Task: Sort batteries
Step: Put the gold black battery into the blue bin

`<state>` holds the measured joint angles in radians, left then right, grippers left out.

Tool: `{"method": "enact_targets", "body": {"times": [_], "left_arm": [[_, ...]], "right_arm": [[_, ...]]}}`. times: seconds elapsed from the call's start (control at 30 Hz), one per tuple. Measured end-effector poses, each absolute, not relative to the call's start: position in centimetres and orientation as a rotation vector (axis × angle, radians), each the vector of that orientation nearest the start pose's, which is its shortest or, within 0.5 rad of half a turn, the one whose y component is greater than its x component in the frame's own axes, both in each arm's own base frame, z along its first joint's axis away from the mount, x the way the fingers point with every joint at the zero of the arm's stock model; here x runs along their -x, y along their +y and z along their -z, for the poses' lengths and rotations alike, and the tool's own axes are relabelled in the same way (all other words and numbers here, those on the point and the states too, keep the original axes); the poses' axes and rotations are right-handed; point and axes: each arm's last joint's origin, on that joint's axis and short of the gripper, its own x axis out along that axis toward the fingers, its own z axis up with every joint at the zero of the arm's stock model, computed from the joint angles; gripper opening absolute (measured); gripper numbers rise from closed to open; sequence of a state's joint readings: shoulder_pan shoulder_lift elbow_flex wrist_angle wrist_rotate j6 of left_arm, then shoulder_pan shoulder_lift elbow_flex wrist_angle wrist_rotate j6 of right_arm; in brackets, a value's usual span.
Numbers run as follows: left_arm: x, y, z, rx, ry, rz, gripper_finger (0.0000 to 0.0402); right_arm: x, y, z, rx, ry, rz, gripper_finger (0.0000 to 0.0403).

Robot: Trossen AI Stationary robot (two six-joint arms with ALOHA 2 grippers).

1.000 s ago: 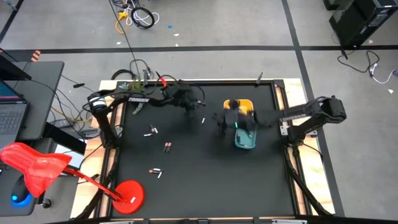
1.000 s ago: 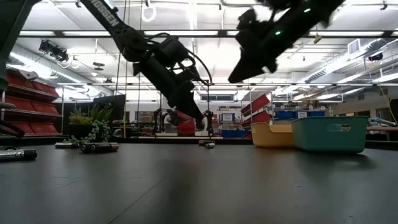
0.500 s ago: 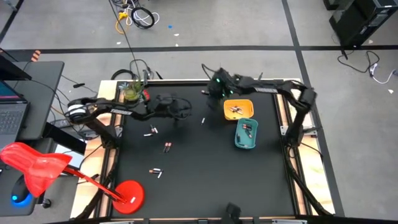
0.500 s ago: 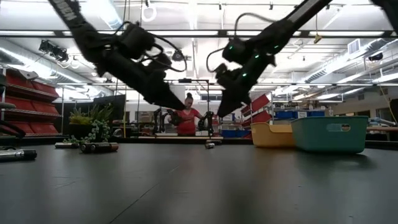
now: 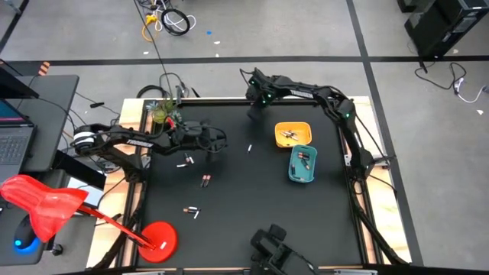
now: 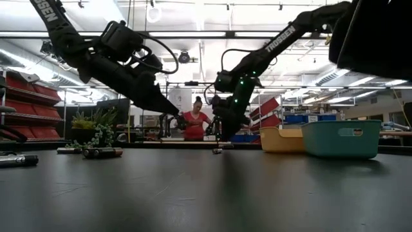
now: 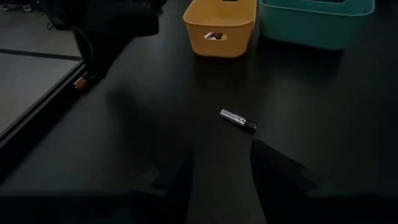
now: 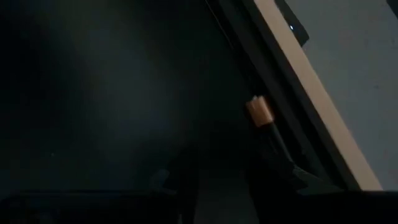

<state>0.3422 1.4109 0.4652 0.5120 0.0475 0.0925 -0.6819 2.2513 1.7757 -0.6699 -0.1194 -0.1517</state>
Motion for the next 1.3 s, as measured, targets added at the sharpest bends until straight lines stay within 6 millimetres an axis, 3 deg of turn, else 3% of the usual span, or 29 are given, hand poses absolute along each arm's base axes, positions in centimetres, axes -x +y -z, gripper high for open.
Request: {"method": "enact_targets", "body": {"times": [0.3, 0.77, 1.03, 1.17, 1.3], "left_arm": [[-24.4, 8.4, -16.1, -0.014, 0.431, -0.265, 0.0161], [-24.6, 8.5, -16.5, -0.024, 0.386, -0.267, 0.0161], [-24.5, 8.5, -16.4, -0.023, 0.393, -0.266, 0.0161], [-24.5, 8.5, -16.4, -0.022, 0.399, -0.266, 0.0161], [-24.5, 8.5, -16.4, -0.022, 0.399, -0.266, 0.0161]], "right_arm": [[-37.0, -29.9, -16.7, -0.27, 1.119, 0.436, 0.013], [-36.1, -30.0, -15.7, -0.292, 1.193, 0.425, 0.013], [-37.4, -28.6, -16.5, -0.041, 1.229, 0.263, 0.013], [-37.2, -28.8, -16.5, 0.144, 1.304, 0.246, 0.013], [-37.3, -28.8, -16.4, 0.2, 1.314, 0.209, 0.013]]}}
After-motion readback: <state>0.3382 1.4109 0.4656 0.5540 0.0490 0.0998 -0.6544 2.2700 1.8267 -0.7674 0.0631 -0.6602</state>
